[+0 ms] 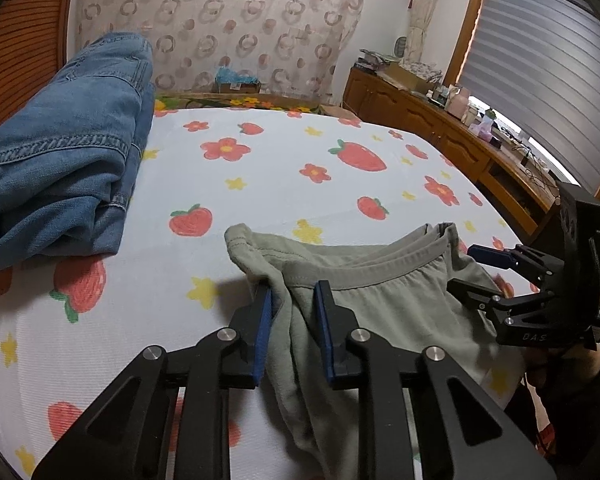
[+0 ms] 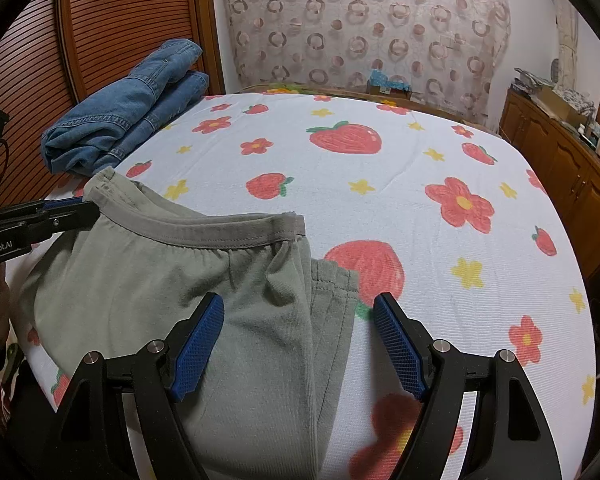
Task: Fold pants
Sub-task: 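Close the left gripper on the pants edge while the right gripper grasps beside it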
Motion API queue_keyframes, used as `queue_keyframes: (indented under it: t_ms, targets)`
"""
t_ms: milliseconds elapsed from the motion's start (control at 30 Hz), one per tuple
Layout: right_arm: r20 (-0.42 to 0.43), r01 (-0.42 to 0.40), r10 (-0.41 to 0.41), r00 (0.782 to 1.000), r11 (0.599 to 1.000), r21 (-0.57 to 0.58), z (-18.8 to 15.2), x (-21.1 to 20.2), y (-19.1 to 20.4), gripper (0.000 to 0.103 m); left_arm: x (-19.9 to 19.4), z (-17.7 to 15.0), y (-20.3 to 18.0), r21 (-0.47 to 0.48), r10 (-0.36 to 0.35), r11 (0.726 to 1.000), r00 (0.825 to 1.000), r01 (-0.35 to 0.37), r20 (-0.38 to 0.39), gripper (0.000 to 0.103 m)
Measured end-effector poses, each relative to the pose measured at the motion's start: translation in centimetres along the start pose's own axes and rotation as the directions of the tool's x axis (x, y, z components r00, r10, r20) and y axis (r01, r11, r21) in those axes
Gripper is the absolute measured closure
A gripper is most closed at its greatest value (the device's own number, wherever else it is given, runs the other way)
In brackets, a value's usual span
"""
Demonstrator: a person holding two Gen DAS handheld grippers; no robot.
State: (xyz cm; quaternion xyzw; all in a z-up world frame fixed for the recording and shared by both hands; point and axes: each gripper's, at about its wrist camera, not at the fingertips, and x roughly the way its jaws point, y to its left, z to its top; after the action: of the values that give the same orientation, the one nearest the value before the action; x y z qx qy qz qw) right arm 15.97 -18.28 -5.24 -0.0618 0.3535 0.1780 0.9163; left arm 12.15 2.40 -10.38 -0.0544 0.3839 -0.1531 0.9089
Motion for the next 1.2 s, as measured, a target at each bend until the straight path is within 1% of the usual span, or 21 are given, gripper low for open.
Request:
queue_keyframes:
  t_ms: [167, 400, 567, 600, 633, 667, 733, 767, 833, 867, 933, 1067, 1200]
  targets:
    - [0.0, -0.001, 0.001, 1.0, 1.0, 0.0, 0.0, 0.0, 0.0, 0.024, -0.3, -0.1, -0.2, 0.0, 0.002, 1.0, 1.0, -0.002, 0.014, 0.085]
    - [-0.038, -0.009, 0.009, 0.999, 1.0, 0.0, 0.7, 0.2, -0.1, 0.024, -1.0, -0.2, -0.9, 0.019, 0.006, 1.0, 0.999, -0.007, 0.044, 0.085]
    - [-0.066, -0.047, 0.048, 0.997, 0.998, 0.03, 1.4, 0.3, -0.7, 0.024, -1.4, -0.1, -1.1, 0.022, 0.002, 1.0, 0.998, -0.004, 0.057, 0.086]
    - [-0.066, -0.049, 0.051, 0.997, 0.998, 0.032, 1.5, 0.3, -0.9, 0.027, -1.6, -0.1, -1.2, 0.024, -0.001, 1.0, 0.998, -0.001, 0.063, 0.086]
    - [-0.065, -0.046, 0.048, 0.997, 0.998, 0.034, 1.5, 0.3, -1.1, 0.033, -1.8, 0.0, -1.3, 0.027, -0.003, 1.0, 0.998, 0.001, 0.069, 0.086]
    - [-0.065, -0.049, 0.051, 0.997, 0.998, 0.039, 1.6, 0.3, -1.3, 0.036, -1.9, -0.1, -1.4, 0.029, -0.003, 1.0, 0.997, 0.001, 0.073, 0.086]
    - [-0.06, -0.072, 0.075, 0.995, 0.996, 0.055, 1.7, 0.2, -1.7, 0.051, -2.2, 0.0, -1.8, 0.037, -0.004, 0.999, 0.997, 0.001, 0.083, 0.086]
    - [-0.06, -0.071, 0.075, 0.995, 0.996, 0.063, 1.7, 0.3, -2.0, 0.054, -2.3, 0.0, -1.9, 0.041, -0.005, 0.999, 0.996, 0.002, 0.086, 0.086]
    - [-0.058, -0.08, 0.084, 0.995, 0.994, 0.07, 1.7, 0.3, -2.3, 0.068, -2.4, 0.0, -2.1, 0.047, -0.005, 0.999, 0.996, 0.001, 0.091, 0.086]
    - [-0.056, -0.096, 0.1, 0.993, 0.992, 0.078, 1.7, 0.3, -2.5, 0.072, -2.5, 0.1, -2.2, 0.048, -0.005, 0.999, 0.996, 0.001, 0.093, 0.087]
    - [-0.055, -0.142, 0.147, 0.988, 0.986, 0.091, 1.5, 0.3, -2.6, 0.088, -2.6, 0.1, -2.3, 0.049, -0.008, 0.999, 0.995, 0.004, 0.098, 0.087]
    - [-0.032, -0.143, 0.147, 0.989, 0.985, 0.092, 1.4, 0.0, -2.5, 0.091, -3.1, 0.2, -2.4, 0.051, -0.017, 0.999, 0.993, 0.011, 0.114, 0.089]
    - [0.015, -0.144, 0.144, 0.99, 0.986, 0.081, 1.6, -1.5, -2.3, 0.091, -4.4, 0.5, -2.9, 0.058, -0.03, 0.998, 0.989, 0.022, 0.146, 0.089]
